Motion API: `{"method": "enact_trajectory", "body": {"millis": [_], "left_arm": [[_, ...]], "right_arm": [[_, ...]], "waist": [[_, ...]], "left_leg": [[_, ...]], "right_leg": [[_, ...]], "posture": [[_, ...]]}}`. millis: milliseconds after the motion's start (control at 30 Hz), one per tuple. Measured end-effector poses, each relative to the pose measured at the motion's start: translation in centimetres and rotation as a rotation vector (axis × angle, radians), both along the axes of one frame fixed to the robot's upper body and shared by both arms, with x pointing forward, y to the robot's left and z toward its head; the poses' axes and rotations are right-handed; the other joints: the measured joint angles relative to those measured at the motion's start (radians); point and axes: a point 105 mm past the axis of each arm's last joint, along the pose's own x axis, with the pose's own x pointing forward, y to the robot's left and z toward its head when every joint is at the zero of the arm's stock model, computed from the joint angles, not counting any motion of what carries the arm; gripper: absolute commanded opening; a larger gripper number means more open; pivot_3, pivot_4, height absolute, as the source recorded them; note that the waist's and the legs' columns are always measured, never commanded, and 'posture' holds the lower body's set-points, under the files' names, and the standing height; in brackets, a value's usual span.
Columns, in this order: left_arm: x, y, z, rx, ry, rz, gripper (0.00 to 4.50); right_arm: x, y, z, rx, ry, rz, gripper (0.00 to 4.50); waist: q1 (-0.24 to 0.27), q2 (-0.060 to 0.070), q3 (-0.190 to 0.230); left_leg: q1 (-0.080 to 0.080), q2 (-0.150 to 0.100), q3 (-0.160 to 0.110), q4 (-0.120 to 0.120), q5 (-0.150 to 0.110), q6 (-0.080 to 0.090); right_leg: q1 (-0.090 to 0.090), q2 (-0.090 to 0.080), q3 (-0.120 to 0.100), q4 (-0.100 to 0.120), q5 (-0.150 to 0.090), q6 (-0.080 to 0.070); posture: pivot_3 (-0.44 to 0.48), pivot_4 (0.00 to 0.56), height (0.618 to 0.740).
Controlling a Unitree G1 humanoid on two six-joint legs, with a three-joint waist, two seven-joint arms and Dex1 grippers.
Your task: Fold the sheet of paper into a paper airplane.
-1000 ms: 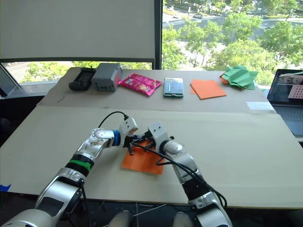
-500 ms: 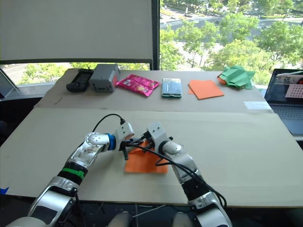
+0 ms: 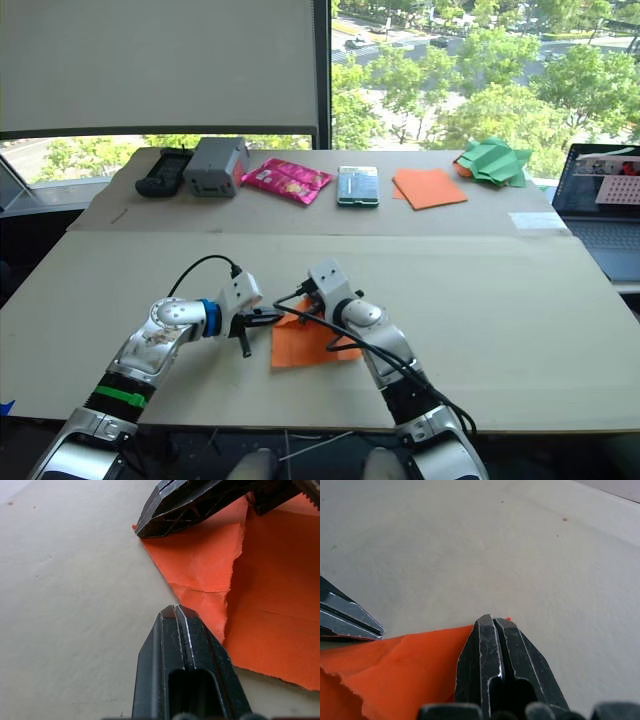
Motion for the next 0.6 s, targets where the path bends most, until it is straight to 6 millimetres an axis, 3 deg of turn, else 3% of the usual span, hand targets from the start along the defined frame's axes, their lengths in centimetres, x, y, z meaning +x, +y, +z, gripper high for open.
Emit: {"method": "enact_trajectory", "body": {"millis": [167, 333, 600], "left_arm": [[1.1, -0.3, 1.0, -0.111, 0.081, 0.066, 0.03], [2.7, -1.0, 3.0, -0.138, 0.028, 0.062, 0.03], [1.7, -2.9, 0.6, -0.093, 0.067, -0.018, 0.03]], "right_arm": [[0.1, 0.2, 0.2, 0.004, -0.005, 0.004, 0.0], [0.1, 0.2, 0.2, 0.002, -0.003, 0.007, 0.0], [0.1, 0.2, 0.2, 0.001, -0.004, 0.008, 0.0]], "waist": [[0.0, -0.001, 0.004], [0.002, -0.003, 0.004], [0.002, -0.003, 0.004]], "left_leg": [[-0.002, 0.0, 0.0, 0.0, 0.0, 0.0], [-0.002, -0.001, -0.001, 0.0, 0.002, 0.003], [-0.002, -0.001, -0.001, 0.0, 0.004, 0.006]], "right_leg": [[-0.002, 0.0, 0.0, 0.0, 0.0, 0.0], [-0.001, 0.0, -0.001, 0.0, 0.0, 0.001], [-0.001, 0.001, 0.0, 0.0, 0.0, 0.0]], "posture": [[0.0, 0.15, 0.702], [0.0, 0.15, 0.702], [0.0, 0.15, 0.702]]}}
